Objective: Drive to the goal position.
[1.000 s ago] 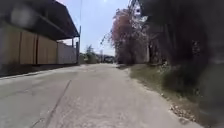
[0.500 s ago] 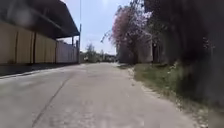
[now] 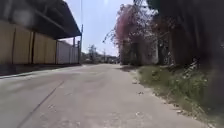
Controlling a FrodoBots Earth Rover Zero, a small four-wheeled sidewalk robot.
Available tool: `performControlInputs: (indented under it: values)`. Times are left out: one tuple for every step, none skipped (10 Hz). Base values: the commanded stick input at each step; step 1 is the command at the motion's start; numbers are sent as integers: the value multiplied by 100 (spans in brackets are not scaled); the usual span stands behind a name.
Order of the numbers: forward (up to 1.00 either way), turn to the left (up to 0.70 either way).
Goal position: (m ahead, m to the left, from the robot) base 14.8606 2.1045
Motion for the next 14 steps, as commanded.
performControlInputs:
  values:
    - [100,-23]
    - [100,0]
    - [100,0]
    - [100,0]
    - [100,0]
    - [100,0]
    - [100,0]
    - [100,0]
    - [100,0]
    - [100,0]
    - [100,0]
    - [100,0]
    - [100,0]
    - [100,0]
